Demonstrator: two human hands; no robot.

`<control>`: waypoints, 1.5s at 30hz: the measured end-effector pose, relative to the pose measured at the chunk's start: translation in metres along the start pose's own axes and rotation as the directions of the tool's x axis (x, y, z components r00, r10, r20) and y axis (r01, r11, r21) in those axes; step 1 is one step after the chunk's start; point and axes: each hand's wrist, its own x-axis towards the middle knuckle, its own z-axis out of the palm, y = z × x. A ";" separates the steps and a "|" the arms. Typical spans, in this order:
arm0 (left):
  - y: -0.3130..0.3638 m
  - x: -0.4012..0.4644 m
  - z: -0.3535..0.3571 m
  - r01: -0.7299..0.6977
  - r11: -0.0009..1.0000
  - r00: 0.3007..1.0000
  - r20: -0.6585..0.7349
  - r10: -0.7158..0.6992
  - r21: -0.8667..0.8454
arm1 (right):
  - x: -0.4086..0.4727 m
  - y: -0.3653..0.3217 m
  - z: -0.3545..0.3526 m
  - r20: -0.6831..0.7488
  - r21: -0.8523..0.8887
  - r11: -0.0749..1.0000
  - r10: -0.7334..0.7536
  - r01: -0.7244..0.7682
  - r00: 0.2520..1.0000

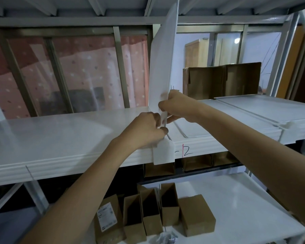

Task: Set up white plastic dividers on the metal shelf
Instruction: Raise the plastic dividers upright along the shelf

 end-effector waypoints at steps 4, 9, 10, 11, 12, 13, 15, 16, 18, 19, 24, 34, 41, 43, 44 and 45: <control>0.006 0.002 -0.006 -0.054 0.986 0.999 0.016 0.052 0.158 | 0.000 -0.003 0.002 -0.017 -0.057 0.998 0.015 -0.016 1.000; 0.006 0.017 -0.005 0.007 0.992 0.992 0.124 -0.023 0.129 | 0.000 -0.011 0.002 0.012 -0.186 0.980 0.070 -0.066 0.998; 0.007 0.018 -0.003 0.015 0.990 0.988 0.152 -0.037 0.144 | 0.000 -0.012 0.001 0.024 -0.224 0.972 0.084 -0.077 0.996; 0.007 0.018 -0.001 0.025 0.989 0.984 0.168 -0.050 0.147 | -0.001 -0.013 0.001 0.038 -0.261 0.962 0.098 -0.085 0.994; 0.006 0.018 0.001 0.035 0.990 0.983 0.176 -0.059 0.139 | -0.002 -0.014 0.001 0.057 -0.295 0.951 0.115 -0.093 0.992; 0.004 0.018 0.004 0.045 0.990 0.983 0.173 -0.068 0.132 | -0.003 -0.014 0.002 0.082 -0.313 0.945 0.130 -0.098 0.988; 0.002 0.017 0.007 0.049 0.986 0.987 0.145 -0.073 0.160 | -0.004 -0.013 0.004 0.113 -0.331 0.938 0.143 -0.098 0.983; 0.001 0.016 0.009 0.046 0.984 0.989 0.133 -0.070 0.175 | -0.005 -0.013 0.005 0.118 -0.338 0.937 0.141 -0.094 0.983; 0.001 0.016 0.010 0.042 0.982 0.992 0.110 -0.063 0.187 | -0.004 -0.011 0.006 0.116 -0.343 0.936 0.125 -0.078 0.985; 0.000 0.017 0.011 0.040 0.981 0.993 0.100 -0.059 0.189 | -0.003 -0.010 0.006 0.113 -0.337 0.939 0.117 -0.073 0.987; 0.003 0.016 0.015 0.033 0.979 0.996 0.075 -0.049 0.202 | -0.002 -0.002 0.004 0.118 -0.270 0.959 0.115 -0.080 0.986; 0.001 0.015 0.028 0.077 0.993 0.997 0.024 -0.079 0.090 | -0.005 0.001 0.003 0.134 -0.195 0.975 0.138 -0.110 0.981; 0.005 0.015 0.025 0.092 0.995 0.993 0.070 -0.093 0.025 | -0.009 -0.005 -0.002 0.161 -0.181 0.973 0.172 -0.142 0.972; 0.005 0.015 0.025 0.101 0.995 0.992 0.069 -0.101 0.011 | -0.008 -0.004 -0.001 0.154 -0.174 0.974 0.169 -0.142 0.973; 0.005 0.015 0.025 0.114 0.994 0.992 0.062 -0.113 -0.004 | -0.008 -0.003 -0.001 0.150 -0.170 0.975 0.169 -0.143 0.974; 0.005 0.016 0.026 0.133 0.990 0.990 0.050 -0.131 -0.044 | -0.008 -0.002 -0.001 0.151 -0.166 0.975 0.171 -0.145 0.974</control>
